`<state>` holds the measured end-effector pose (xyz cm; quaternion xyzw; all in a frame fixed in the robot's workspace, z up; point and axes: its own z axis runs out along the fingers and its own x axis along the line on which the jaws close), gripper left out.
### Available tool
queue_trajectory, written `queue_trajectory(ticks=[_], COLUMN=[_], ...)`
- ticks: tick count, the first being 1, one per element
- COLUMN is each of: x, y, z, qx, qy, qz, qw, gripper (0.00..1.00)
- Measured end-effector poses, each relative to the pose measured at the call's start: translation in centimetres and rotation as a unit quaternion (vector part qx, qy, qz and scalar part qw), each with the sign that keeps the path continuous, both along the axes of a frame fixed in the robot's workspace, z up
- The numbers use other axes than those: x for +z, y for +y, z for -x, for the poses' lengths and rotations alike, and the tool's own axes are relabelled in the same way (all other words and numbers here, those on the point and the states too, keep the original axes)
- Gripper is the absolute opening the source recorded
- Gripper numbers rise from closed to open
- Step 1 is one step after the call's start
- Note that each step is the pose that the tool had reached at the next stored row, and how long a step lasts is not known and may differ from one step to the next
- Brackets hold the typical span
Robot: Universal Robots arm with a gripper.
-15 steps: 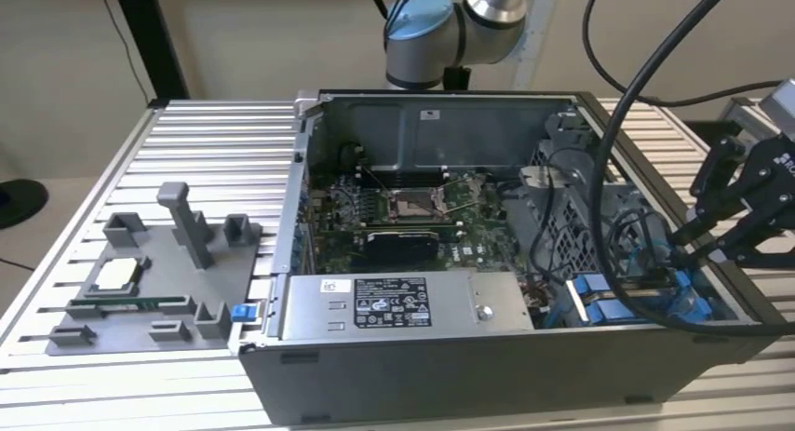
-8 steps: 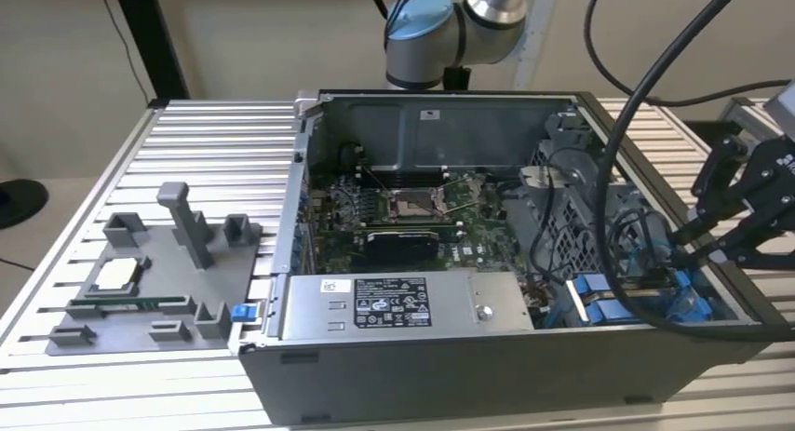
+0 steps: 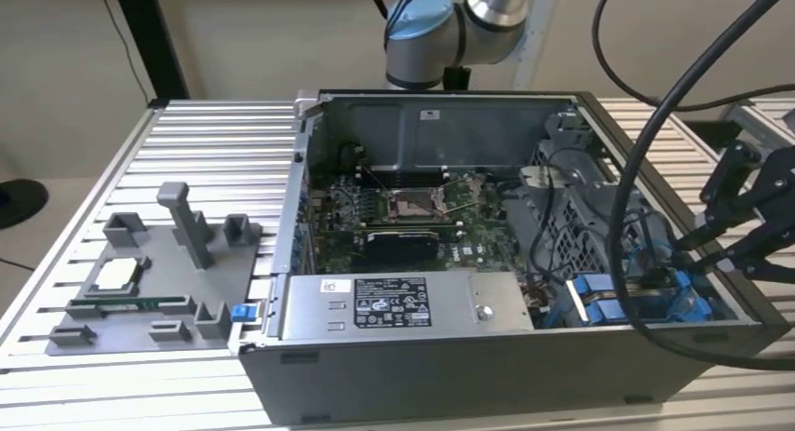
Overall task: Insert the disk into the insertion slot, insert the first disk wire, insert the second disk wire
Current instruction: 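Insert the second disk wire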
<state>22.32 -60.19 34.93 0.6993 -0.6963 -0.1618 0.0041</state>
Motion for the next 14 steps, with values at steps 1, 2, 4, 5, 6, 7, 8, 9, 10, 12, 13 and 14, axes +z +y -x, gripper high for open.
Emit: queue_trajectory(ticks=[1, 2, 4, 5, 6, 7, 8, 9, 10, 12, 13, 14], x=[-0.03, -0.06, -0.14, -0.18, -0.19, -0.19, -0.19, -0.22, -0.31, -0.5, -0.61, -0.71], y=[-0.02, -0.02, -0.06, -0.15, -0.4, -0.67, -0.92, -1.05, -1.04, -1.05, -1.05, -1.05], z=[0.0, 0.0, 0.0, 0.0, 0.0, 0.0, 0.0, 0.0, 0.0, 0.0, 0.0, 0.0], qx=[0.0, 0.0, 0.0, 0.0, 0.0, 0.0, 0.0, 0.0, 0.0, 0.0, 0.0, 0.0], qy=[-0.0001, -0.0003, -0.0005, -0.0005, -0.0004, -0.0004, -0.0005, -0.0005, -0.0005, -0.0006, -0.0006, -0.0007], qz=[-0.0047, -0.0112, -0.0204, -0.0227, -0.0243, -0.0254, -0.0263, -0.0271, -0.0282, -0.0332, -0.0364, -0.0394], qw=[1.0, 0.9999, 0.9998, 0.9997, 0.9997, 0.9997, 0.9997, 0.9996, 0.9996, 0.9994, 0.9993, 0.9992], gripper=[1.0, 1.0, 1.0, 1.0, 1.0, 1.0, 1.0, 1.0, 1.0, 1.0, 1.0, 1.0])
